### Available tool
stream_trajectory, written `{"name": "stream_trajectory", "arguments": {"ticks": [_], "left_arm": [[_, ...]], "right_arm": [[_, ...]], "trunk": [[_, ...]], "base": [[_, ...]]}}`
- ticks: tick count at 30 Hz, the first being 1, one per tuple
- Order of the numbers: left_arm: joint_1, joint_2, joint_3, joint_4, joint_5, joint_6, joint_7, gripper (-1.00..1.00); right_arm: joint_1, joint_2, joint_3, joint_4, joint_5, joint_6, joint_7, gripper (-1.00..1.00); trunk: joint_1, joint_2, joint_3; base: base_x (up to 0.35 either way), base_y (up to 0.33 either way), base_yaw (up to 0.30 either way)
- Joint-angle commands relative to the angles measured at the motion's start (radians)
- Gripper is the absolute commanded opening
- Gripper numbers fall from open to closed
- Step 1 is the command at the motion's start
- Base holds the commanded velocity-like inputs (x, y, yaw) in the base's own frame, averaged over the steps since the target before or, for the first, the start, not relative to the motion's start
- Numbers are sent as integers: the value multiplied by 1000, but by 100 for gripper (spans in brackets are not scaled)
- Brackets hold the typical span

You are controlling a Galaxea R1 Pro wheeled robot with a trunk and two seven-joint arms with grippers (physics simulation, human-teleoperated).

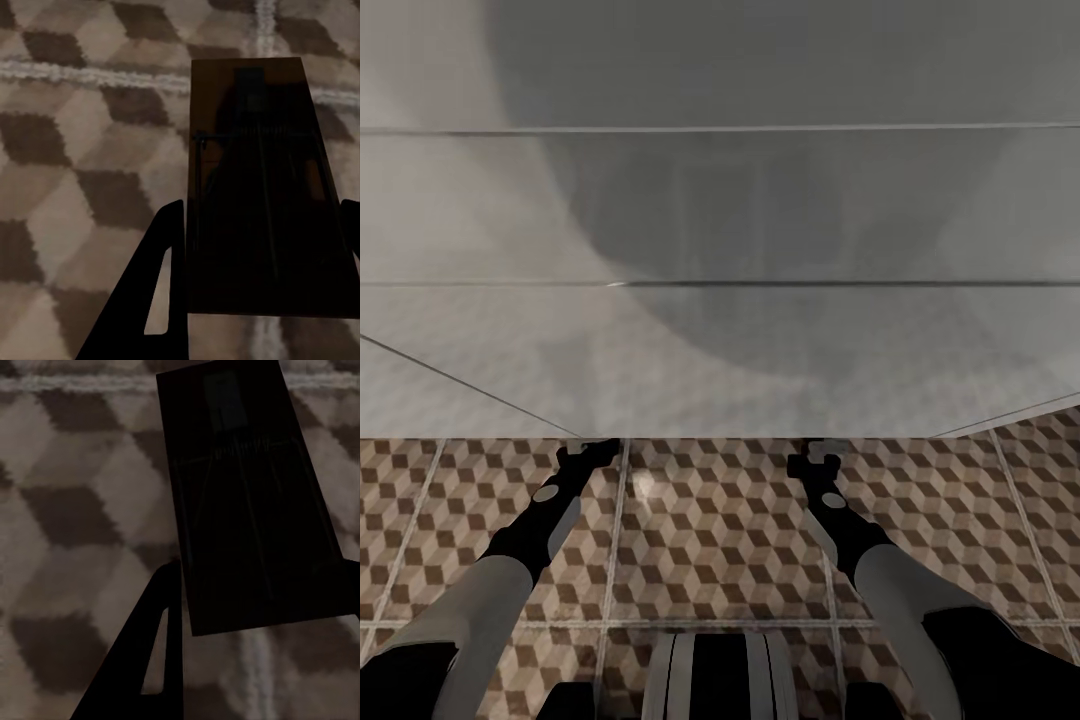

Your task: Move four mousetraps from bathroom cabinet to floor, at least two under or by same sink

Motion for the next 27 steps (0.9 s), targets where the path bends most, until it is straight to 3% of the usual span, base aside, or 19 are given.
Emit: {"name": "stream_trajectory", "arguments": {"ticks": [1,6,13,27], "left_arm": [[0,0,1,1,8,-2,-4,-100],[0,-1,1,1,8,-2,-4,-100],[0,0,1,1,8,-2,-4,-100],[0,0,1,2,7,-2,-4,-100]], "right_arm": [[-1,0,9,2,-8,-6,-5,-100],[-1,0,9,8,-9,-14,16,-100],[-1,6,4,15,-17,-89,49,-100],[-1,4,1,63,-20,-109,53,-100]], "trunk": [[0,0,0],[0,0,0],[0,0,0],[0,0,0]], "base": [[0,0,0],[0,0,0],[0,0,0],[0,0,0]]}}
